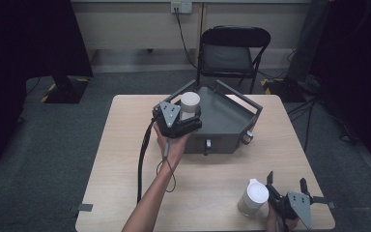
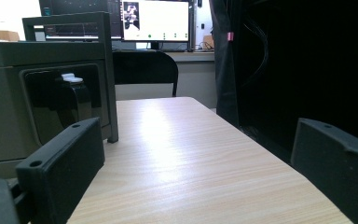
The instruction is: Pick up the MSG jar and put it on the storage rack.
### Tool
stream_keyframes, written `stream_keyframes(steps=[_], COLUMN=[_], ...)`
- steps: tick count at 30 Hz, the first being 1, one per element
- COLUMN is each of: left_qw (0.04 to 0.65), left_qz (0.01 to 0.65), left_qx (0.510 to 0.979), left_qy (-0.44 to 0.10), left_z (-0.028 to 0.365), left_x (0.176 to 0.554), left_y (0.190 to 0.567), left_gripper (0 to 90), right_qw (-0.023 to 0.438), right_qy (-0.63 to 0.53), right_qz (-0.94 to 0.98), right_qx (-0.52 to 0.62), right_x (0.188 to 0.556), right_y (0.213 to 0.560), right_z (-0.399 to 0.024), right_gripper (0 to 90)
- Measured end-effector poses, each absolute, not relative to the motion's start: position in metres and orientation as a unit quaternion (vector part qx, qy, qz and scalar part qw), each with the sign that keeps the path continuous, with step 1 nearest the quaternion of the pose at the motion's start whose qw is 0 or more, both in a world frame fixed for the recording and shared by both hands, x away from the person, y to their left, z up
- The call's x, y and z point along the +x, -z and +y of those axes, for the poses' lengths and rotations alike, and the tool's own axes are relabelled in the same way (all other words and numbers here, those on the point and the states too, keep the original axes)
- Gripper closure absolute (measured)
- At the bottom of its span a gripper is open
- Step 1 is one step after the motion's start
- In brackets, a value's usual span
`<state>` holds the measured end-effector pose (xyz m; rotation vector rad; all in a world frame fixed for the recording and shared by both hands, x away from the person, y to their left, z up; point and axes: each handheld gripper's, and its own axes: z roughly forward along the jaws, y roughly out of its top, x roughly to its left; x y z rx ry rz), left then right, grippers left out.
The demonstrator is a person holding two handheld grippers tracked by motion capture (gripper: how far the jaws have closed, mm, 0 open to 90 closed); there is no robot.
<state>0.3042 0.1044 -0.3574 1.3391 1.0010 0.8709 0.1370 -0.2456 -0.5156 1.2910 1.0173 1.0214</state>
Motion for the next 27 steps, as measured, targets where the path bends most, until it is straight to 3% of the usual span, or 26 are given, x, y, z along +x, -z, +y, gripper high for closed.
stream_keyframes(steps=[27], left_qw=[0.596], left_qz=[0.423], left_qx=[0.574], left_qy=[-0.369], left_z=[0.118], left_x=[0.258], left_y=[0.381], left_gripper=[0.0], right_qw=[0.569], right_qy=[-0.432], right_qz=[0.431], right_qx=[0.551], right_x=[0.137], right_y=[0.516], right_z=[-0.244], right_gripper=[1.0])
